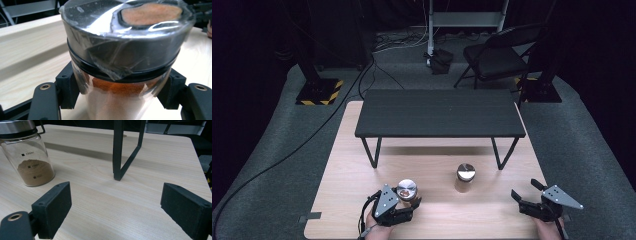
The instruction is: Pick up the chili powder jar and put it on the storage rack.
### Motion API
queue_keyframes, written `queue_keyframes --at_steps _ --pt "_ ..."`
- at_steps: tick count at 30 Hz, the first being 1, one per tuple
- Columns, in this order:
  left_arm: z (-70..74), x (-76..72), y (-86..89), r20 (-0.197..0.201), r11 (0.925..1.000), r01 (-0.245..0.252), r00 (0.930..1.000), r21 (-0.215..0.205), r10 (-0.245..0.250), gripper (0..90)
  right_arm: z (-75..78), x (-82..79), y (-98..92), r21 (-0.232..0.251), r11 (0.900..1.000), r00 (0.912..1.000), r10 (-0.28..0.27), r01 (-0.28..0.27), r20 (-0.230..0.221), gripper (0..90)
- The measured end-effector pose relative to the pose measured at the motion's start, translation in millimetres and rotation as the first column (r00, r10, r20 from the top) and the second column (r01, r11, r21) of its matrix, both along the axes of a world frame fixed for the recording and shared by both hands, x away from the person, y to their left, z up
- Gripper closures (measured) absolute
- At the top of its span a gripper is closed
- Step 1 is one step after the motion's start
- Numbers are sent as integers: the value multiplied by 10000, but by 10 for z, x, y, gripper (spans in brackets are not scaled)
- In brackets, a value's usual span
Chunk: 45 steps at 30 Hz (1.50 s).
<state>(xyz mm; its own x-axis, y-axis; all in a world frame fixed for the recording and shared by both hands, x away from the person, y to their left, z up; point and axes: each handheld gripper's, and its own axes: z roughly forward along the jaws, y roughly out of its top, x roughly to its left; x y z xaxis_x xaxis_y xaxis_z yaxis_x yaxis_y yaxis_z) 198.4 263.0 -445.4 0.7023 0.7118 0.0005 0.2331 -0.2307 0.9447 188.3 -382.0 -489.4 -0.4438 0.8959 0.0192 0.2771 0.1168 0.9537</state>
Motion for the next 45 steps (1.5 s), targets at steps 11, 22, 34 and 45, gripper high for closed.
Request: queue_keyframes --at_steps 11,22,34,45 --pt "307 66 -59 362 9992 -373 9986 -150 379 314 1 2 -4 36 10000 10000 0 0 -22 92" --pt "638 208 -120 601 9983 -544 9966 -213 556 314 -1 1 -6 29 10000 10000 20 -20 -3 92" --pt "1001 362 -147 791 9979 -615 9949 -227 631 314 -1 4 -7 23 10000 10000 45 -45 -3 93" --pt "1311 522 -253 956 9958 -856 9915 -321 883 314 0 8 -4 8 9999 9999 102 -102 -7 93"
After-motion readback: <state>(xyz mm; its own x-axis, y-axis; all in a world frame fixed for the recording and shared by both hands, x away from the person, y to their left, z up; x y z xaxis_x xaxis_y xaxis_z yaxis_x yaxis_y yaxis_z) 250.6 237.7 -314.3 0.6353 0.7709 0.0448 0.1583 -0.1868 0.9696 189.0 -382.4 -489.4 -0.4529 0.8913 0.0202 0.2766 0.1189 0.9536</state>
